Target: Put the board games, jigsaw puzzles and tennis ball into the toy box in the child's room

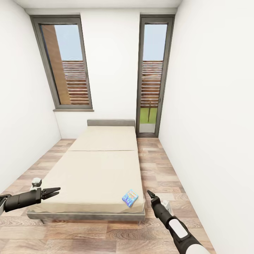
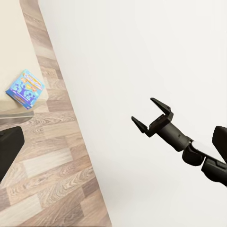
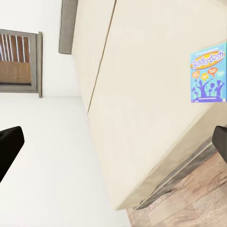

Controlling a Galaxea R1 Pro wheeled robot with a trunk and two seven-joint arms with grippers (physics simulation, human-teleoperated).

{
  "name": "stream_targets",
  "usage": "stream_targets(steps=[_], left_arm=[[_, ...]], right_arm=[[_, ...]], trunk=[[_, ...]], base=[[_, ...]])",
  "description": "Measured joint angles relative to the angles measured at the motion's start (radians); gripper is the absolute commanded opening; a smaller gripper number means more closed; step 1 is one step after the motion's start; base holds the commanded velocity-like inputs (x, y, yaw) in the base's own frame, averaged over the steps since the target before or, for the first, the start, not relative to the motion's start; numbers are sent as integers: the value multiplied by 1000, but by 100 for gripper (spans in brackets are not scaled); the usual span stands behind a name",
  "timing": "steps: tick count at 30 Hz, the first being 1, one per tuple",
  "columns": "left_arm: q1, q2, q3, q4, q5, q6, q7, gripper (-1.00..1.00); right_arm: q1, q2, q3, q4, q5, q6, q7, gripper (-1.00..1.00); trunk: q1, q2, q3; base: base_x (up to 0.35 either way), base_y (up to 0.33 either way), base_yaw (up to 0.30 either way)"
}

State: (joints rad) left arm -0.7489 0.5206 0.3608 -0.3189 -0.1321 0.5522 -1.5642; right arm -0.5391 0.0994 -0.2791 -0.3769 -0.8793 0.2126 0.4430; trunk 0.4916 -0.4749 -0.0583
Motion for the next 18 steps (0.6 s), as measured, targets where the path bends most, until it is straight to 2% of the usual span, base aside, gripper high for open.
stream_targets(steps=[5, 18], left_arm=[[0, 0, 16, 0, -1, -2, 0, 100], [0, 0, 20, 0, -1, -4, 0, 100]], right_arm=[[0, -2, 0, 0, -1, 0, 0, 100], [0, -4, 0, 0, -1, 0, 0, 100]], trunk=[[0, 0, 0], [0, 0, 0]], base=[[0, 0, 0], [0, 6, 0]])
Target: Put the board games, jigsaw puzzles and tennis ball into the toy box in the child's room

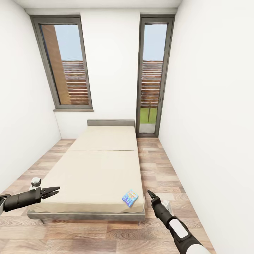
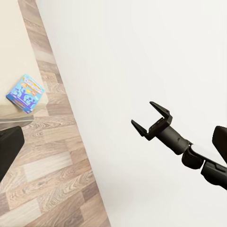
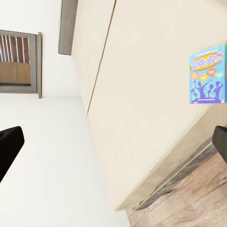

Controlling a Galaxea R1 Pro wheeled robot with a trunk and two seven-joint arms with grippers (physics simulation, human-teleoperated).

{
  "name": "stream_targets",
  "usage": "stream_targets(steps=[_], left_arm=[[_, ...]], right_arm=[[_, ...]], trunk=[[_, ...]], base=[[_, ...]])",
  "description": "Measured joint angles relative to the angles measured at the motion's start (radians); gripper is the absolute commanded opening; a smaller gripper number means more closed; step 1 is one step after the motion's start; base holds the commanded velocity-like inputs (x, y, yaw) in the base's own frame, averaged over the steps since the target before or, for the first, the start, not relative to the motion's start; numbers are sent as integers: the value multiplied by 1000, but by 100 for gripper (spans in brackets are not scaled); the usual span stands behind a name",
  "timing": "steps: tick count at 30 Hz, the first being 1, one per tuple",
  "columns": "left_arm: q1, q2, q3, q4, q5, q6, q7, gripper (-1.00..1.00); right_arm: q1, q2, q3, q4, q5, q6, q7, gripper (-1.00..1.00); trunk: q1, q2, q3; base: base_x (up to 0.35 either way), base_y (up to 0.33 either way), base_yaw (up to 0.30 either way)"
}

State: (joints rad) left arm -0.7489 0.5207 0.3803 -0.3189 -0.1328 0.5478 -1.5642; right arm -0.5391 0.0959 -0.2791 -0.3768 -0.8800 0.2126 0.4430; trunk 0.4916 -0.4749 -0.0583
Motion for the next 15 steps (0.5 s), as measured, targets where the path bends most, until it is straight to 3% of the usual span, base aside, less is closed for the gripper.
stream_targets(steps=[15], left_arm=[[0, -2, -1, 0, -1, -5, 0, 100]], right_arm=[[0, 3, 0, 0, 0, 0, 0, 100]], trunk=[[0, 0, 0]], base=[[0, 255, 0]])
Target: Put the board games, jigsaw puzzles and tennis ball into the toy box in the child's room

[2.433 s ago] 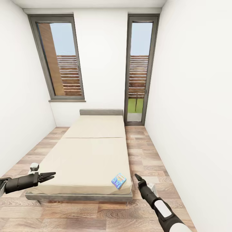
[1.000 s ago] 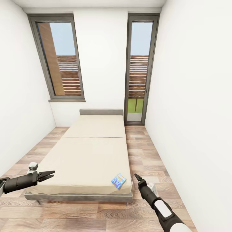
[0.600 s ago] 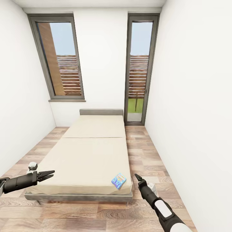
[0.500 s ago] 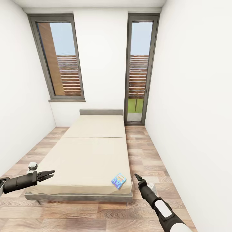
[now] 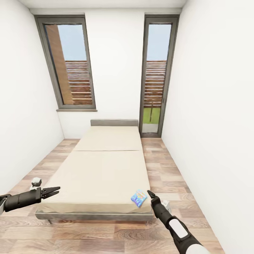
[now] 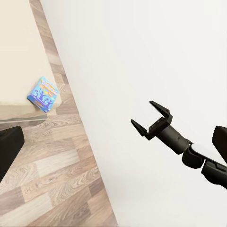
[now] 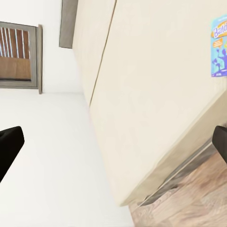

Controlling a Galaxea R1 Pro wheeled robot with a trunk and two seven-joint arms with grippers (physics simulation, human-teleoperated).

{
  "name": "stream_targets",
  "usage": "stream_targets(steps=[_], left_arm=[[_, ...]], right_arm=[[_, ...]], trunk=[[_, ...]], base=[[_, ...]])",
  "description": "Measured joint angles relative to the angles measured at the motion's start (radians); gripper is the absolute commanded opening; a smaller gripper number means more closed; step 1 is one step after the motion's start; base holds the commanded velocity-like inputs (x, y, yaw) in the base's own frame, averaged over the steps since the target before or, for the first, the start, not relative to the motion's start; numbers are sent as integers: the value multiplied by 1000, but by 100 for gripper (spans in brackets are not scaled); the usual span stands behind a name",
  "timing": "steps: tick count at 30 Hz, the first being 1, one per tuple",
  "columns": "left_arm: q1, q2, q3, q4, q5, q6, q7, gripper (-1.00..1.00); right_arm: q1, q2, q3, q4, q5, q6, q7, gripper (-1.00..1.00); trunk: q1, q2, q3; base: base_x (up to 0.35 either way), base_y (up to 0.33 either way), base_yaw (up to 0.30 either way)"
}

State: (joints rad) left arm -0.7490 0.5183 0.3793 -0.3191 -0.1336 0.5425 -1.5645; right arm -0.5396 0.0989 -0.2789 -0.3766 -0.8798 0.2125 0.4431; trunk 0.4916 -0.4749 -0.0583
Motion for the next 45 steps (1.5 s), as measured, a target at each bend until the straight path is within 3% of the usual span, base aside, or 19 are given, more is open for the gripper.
stream_targets(steps=[22, 45], left_arm=[[0, 1, 0, 0, 0, 2, 0, 100], [0, -1, 1, 0, 0, 2, 0, 100]], right_arm=[[0, 1, 0, 10, 1, 0, 0, 100], [0, -10, -13, 63, -4, -1, -9, 100]], trunk=[[0, 0, 0], [0, 0, 0]], base=[[0, 278, 0], [0, 13, 0]])
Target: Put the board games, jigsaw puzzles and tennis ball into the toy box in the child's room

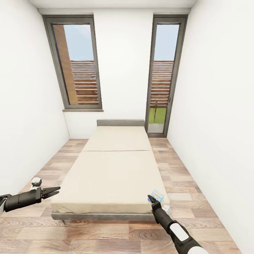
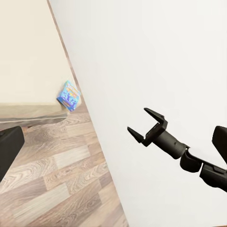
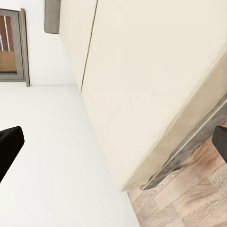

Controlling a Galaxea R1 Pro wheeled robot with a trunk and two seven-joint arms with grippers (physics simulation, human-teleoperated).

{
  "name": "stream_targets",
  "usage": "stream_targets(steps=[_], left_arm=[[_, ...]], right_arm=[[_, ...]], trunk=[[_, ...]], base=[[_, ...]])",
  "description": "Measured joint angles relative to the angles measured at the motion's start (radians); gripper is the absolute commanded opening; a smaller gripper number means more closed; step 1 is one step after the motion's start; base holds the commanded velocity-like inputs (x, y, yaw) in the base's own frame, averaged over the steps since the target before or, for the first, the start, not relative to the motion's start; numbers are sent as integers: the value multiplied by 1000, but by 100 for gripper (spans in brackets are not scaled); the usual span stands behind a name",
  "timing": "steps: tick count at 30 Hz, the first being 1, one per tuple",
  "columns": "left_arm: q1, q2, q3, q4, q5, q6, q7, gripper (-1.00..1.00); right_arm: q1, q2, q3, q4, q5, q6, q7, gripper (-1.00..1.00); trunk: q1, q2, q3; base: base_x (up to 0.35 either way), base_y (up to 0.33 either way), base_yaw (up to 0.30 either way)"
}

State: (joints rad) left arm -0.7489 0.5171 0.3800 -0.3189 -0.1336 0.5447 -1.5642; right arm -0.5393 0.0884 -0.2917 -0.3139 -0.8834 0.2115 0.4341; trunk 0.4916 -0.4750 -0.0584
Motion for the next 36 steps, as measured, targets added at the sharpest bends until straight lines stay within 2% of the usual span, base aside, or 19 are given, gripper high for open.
stream_targets(steps=[31, 36], left_arm=[[0, -4, 0, 0, 0, -3, 0, 100], [0, -5, 0, 0, 0, -4, 0, 100]], right_arm=[[0, 0, 0, 0, 0, -1, -1, 100], [0, 0, 0, 0, -1, -1, -35, 100]], trunk=[[0, 0, 0], [0, 0, 0]], base=[[0, 0, 0], [0, 0, 0]])
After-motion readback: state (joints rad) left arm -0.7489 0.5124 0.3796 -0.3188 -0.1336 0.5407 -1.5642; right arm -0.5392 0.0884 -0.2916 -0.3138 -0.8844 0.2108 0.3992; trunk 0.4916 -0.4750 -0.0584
